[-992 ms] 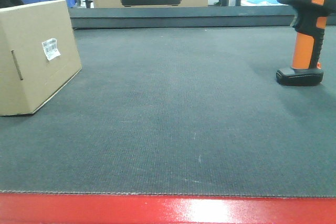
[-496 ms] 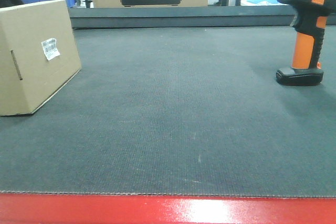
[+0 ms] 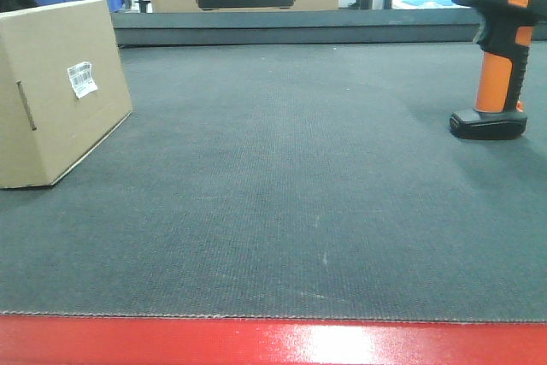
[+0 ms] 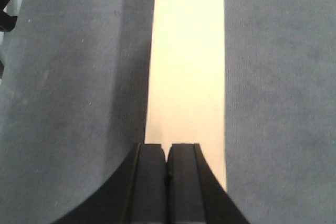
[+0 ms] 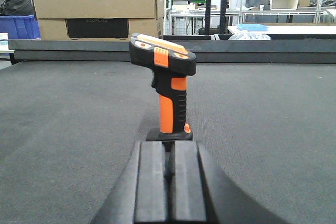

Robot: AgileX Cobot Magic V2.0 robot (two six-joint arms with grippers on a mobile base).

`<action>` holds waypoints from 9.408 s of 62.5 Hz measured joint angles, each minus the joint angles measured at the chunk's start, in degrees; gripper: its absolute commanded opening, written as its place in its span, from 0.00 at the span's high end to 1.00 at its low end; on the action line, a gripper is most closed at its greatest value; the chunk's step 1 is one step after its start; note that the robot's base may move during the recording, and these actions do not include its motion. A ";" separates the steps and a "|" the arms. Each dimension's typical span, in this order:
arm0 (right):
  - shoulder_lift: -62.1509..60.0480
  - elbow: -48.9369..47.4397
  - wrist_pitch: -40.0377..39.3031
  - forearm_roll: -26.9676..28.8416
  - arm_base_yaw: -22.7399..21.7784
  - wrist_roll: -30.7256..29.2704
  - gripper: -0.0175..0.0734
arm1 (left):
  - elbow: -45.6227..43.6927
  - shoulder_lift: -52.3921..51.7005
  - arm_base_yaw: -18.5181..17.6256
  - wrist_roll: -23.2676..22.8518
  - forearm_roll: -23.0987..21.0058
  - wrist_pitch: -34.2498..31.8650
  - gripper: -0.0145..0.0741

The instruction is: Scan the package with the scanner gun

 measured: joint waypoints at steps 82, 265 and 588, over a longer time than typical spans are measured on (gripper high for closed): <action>0.00 0.00 0.00 0.00 0.00 0.00 0.99 | -1.13 12.70 0.64 3.84 -6.08 3.88 0.23; 69.84 -25.09 -33.51 6.28 0.05 0.00 0.99 | -9.51 18.70 -14.33 -7.74 -24.54 -6.70 0.96; 107.34 -44.37 -59.96 11.98 4.54 5.66 0.99 | -9.51 18.70 -14.33 -7.74 -23.77 -3.69 0.96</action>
